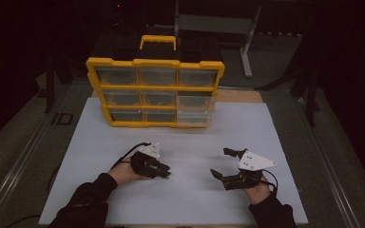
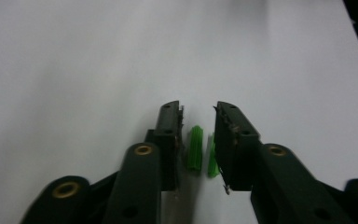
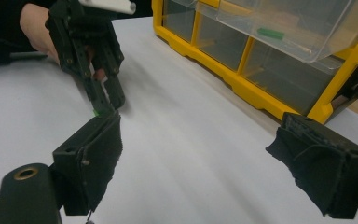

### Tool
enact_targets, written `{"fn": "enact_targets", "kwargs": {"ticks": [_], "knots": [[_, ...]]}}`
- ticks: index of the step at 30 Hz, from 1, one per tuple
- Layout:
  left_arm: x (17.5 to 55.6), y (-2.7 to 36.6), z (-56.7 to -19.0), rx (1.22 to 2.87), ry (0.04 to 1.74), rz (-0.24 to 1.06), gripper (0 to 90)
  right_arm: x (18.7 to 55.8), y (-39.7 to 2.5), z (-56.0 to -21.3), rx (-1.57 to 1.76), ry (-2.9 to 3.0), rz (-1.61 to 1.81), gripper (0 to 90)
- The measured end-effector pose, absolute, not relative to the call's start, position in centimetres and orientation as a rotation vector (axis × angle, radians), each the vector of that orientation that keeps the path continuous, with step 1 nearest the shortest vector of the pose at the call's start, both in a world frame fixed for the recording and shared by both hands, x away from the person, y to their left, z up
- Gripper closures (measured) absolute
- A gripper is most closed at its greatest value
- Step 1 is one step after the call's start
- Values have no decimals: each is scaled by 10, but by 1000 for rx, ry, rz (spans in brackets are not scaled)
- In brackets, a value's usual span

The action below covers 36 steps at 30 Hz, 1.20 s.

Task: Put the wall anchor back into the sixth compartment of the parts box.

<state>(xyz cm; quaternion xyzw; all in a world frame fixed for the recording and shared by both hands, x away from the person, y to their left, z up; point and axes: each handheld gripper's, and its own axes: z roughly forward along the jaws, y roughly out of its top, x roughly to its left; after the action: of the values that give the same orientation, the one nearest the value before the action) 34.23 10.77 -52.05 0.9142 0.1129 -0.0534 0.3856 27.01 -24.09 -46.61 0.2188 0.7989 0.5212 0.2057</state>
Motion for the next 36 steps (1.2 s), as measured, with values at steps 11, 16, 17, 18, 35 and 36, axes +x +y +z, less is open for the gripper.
{"fn": "enact_targets", "kwargs": {"ticks": [11, 16, 17, 18, 35, 36], "knots": [[345, 107, -523, 2337, 287, -103, 825, 270, -241, -466, 611, 2226, 1450, 141], [347, 107, -521, 2345, 273, -102, 834, 270, -241, -466, 611, 2224, 1453, 141], [347, 107, -520, 2342, 274, -100, 835, 270, -241, -466, 612, 2223, 1454, 141], [348, 108, -518, 2338, 274, -95, 835, 270, -242, -466, 612, 2225, 1454, 141], [360, 111, -435, 2257, 200, 22, 835, 271, -243, -465, 616, 2219, 1456, 141], [361, 111, -430, 2255, 192, 31, 835, 270, -243, -465, 616, 2218, 1456, 141]]}}
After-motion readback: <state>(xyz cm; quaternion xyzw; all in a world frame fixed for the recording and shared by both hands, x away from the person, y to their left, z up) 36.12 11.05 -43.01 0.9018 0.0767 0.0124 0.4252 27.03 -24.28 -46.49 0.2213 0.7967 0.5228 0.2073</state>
